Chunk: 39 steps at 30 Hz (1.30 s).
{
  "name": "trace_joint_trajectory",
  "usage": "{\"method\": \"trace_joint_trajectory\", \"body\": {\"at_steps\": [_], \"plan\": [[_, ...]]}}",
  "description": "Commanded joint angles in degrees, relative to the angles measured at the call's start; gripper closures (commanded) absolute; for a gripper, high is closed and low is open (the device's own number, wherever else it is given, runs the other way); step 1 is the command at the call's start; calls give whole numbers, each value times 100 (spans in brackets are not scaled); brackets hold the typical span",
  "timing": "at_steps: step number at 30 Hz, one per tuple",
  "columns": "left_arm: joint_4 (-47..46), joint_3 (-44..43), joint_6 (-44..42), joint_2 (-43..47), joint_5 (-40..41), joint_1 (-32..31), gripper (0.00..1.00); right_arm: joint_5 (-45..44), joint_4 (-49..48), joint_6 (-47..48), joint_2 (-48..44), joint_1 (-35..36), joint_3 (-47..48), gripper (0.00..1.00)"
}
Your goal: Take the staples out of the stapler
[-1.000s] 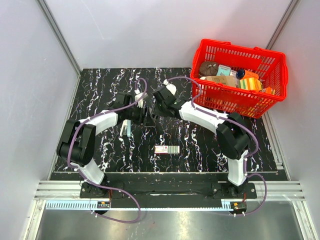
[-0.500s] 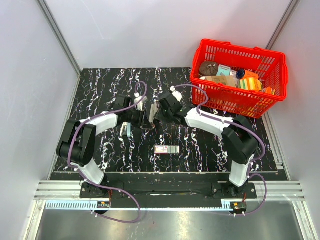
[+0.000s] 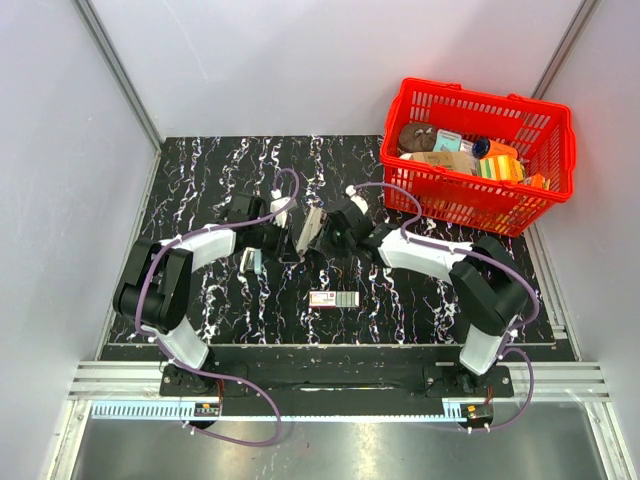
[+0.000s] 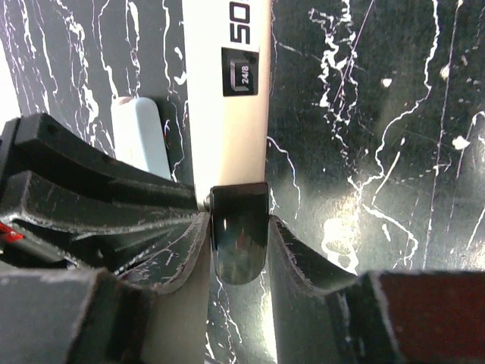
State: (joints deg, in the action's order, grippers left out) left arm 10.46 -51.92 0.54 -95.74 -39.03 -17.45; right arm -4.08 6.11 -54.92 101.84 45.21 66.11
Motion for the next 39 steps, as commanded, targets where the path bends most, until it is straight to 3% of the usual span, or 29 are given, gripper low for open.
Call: {"method": "trace_joint_trajectory", "body": {"at_steps": [1,14,18,19,22,25,32,36,39], "plan": [[-721,-231,-668,434,509,66,100,566,-40,174,-358,137,-308,100],[-335,-336,-915,645,572,40,100,706,-259,69,-139,58,-511,100],[-27,-424,-871,688,572,5,79,794,-269,-54,98,49,-318,100],[-9,-398,-888,706,589,14,77,794,-181,-46,160,41,-213,98],[44,-354,-959,803,668,5,76,742,249,68,310,41,103,73],[35,-284,-959,917,686,14,76,724,759,253,468,49,437,59],[114,-213,-897,1093,703,23,76,838,1427,429,898,84,1096,35],[105,-134,-950,1163,774,40,76,882,1858,605,1223,163,1589,33],[97,-108,-959,1198,800,58,76,891,1920,640,1303,181,1704,40]]}}
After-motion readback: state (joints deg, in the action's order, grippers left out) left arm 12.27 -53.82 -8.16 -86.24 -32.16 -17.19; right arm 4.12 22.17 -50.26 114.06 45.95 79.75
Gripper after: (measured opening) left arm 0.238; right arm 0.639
